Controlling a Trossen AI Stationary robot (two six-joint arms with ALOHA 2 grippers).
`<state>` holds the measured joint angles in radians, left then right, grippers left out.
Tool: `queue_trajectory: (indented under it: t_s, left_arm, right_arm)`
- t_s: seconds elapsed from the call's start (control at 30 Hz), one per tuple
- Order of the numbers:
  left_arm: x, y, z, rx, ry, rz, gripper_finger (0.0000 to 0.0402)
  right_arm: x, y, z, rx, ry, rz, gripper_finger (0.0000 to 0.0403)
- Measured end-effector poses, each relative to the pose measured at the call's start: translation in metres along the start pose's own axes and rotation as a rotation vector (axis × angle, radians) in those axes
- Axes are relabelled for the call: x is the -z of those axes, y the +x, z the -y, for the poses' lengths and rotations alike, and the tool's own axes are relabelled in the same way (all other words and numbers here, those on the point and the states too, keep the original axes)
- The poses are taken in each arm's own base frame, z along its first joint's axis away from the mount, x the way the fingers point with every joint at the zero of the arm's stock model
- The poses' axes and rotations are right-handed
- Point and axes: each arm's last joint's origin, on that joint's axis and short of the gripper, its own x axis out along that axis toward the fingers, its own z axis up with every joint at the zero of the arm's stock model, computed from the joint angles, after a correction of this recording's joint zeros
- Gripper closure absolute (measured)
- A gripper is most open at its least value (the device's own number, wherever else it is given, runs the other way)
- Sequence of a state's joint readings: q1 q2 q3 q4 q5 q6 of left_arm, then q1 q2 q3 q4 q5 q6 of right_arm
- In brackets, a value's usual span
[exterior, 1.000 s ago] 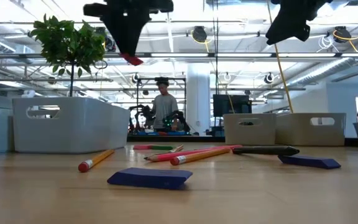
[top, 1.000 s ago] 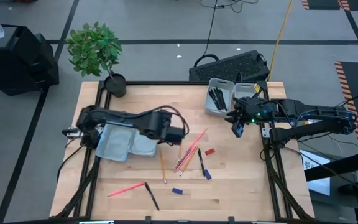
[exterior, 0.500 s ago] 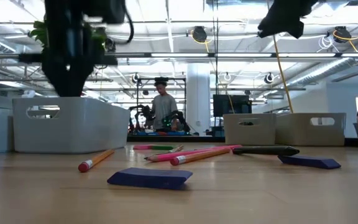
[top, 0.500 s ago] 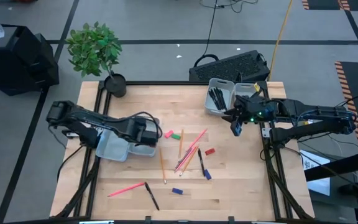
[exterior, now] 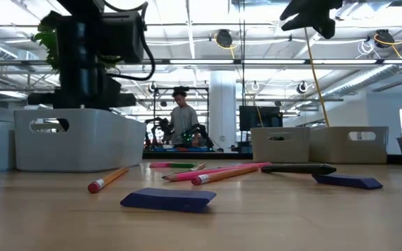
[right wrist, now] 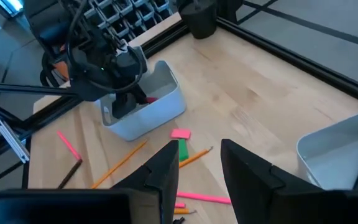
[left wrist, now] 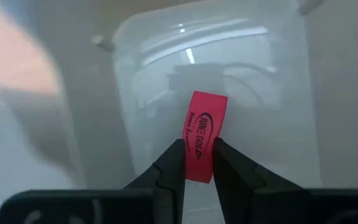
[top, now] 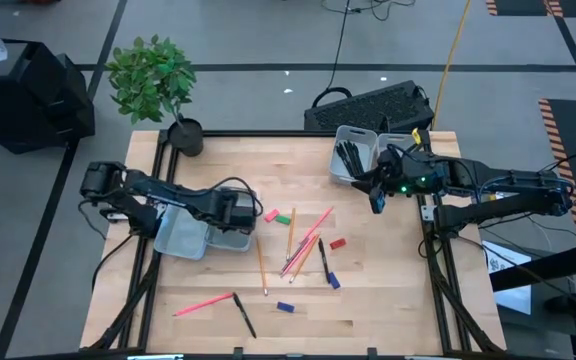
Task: Sort crayons/erasers/pens/pencils in bins
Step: Put the red eraser into the bottom right gray bin, then put the pink eraser into the bottom right gray bin
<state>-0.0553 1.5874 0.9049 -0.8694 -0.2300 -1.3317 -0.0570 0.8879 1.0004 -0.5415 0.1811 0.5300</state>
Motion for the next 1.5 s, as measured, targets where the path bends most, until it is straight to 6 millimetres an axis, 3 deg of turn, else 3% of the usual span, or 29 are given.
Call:
queue_trajectory:
  t_s: [0.13, 0.33, 0.57, 0.73, 0.83, 1.0, 1.27, 1.5]
  left_arm:
    - [-0.003, -0.002, -0.002, 0.005, 0.045, -0.022, 0.0303]
    - [-0.010, -0.012, -0.005, -0.003, 0.105, -0.157, 0.0231]
    - [-0.030, -0.074, 0.009, 0.049, 0.283, -0.154, 0.0199]
    - [-0.051, -0.114, 0.035, 0.270, 0.496, 0.039, 0.0209]
    - [-0.066, -0.124, 0.052, 0.395, 0.556, 0.153, 0.0214]
    - [-0.089, -0.109, 0.077, 0.361, 0.541, 0.139, 0.0215]
    - [-0.101, -0.067, 0.131, 0.221, 0.746, -0.018, 0.0215]
    - [-0.105, -0.017, 0.136, 0.068, 0.750, -0.216, 0.0215]
  right_arm:
    - [0.000, 0.000, 0.000, 0.000, 0.015, 0.000, 0.0291]
    - [0.000, 0.000, 0.000, 0.000, 0.035, 0.000, 0.0291]
    - [0.000, 0.000, 0.000, -0.001, 0.039, 0.000, 0.0291]
    - [-0.002, 0.000, -0.001, -0.013, 0.042, 0.021, 0.0291]
    - [-0.005, 0.000, -0.003, -0.031, 0.047, 0.048, 0.0291]
    - [-0.006, 0.000, -0.003, -0.037, 0.070, 0.057, 0.0291]
    - [-0.006, 0.000, -0.004, -0.040, 0.101, 0.061, 0.0291]
    - [-0.006, 0.000, -0.004, -0.039, 0.118, 0.061, 0.0291]
